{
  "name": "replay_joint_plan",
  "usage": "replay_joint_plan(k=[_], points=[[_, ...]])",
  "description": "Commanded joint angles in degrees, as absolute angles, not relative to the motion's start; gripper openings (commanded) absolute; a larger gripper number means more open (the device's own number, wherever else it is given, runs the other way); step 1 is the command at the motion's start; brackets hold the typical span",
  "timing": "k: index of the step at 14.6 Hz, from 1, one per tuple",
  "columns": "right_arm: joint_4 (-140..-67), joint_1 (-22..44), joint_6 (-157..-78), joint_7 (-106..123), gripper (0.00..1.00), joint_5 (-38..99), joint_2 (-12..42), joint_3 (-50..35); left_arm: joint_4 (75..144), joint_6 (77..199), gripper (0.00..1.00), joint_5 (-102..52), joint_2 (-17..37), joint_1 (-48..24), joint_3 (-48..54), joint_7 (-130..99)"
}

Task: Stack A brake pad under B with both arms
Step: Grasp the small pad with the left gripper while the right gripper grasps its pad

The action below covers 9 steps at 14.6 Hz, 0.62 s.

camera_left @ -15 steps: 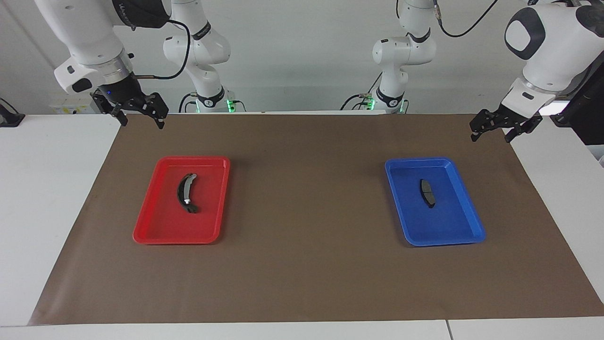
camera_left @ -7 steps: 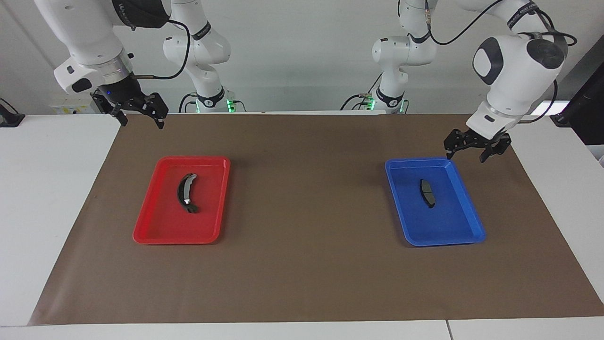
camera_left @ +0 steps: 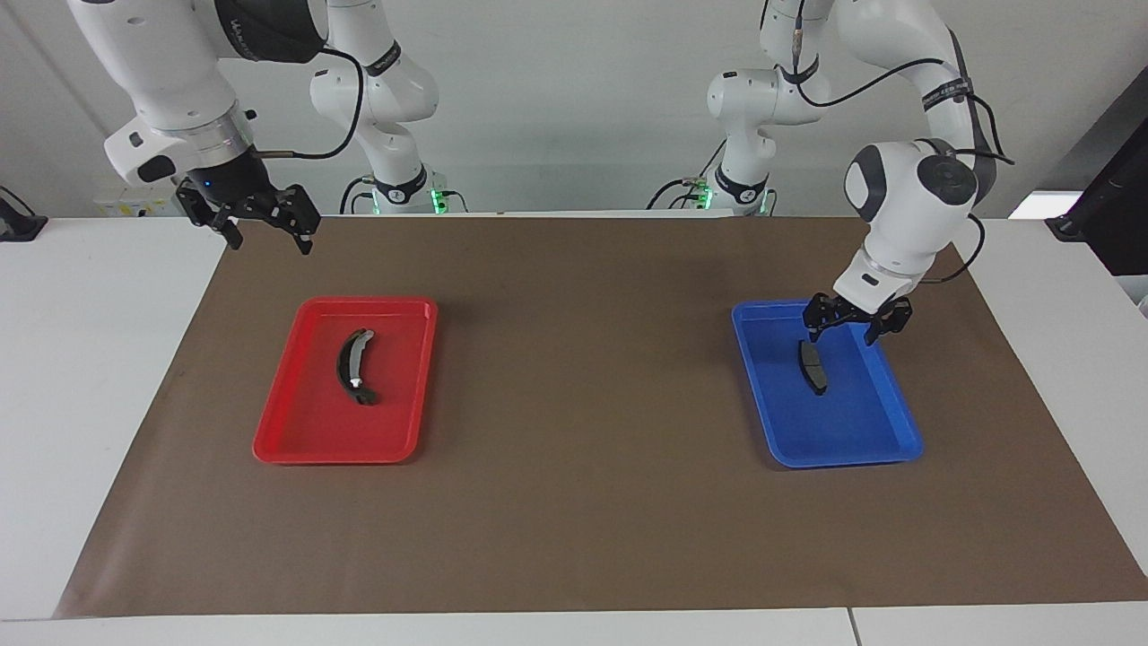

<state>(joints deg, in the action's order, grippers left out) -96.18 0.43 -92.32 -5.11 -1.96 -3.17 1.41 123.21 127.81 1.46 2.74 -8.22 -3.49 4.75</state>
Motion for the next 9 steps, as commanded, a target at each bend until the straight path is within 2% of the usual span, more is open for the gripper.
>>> replay_joint_plan(k=[1, 3, 5, 7, 8, 9], points=[[-94.1, -0.3, -93.3, -3.5, 1.0, -2.0, 0.8, 1.3, 127.8, 134.8, 0.92, 2.5, 4.0, -8.9, -3.9, 3.0], [-93.0, -0.4, -95.7, -3.1, 1.0, -0.6, 5.5, 1.3, 130.3, 137.7, 0.88, 2.5, 4.6, -8.9, -4.0, 3.0], [-94.7, 0.3, -101.9, -2.6, 1.0, 0.5, 7.7, 1.3, 130.4, 138.3, 0.83, 2.6, 5.9, -8.3, -4.0, 3.0], [-102.0, 0.7, -109.3, -2.3, 1.0, 0.5, 7.6, 1.1, 130.5, 138.9, 0.8, 2.5, 7.1, -8.3, -4.0, 3.0], [-107.8, 0.7, -115.2, -0.5, 1.0, 0.5, 6.3, 1.1, 130.8, 139.0, 0.72, 2.5, 7.5, -8.3, -4.0, 3.0], [-113.5, 0.4, -121.1, 2.1, 1.0, 0.6, 5.3, 1.1, 131.0, 139.0, 0.57, 2.5, 7.6, -8.3, -4.0, 2.9]])
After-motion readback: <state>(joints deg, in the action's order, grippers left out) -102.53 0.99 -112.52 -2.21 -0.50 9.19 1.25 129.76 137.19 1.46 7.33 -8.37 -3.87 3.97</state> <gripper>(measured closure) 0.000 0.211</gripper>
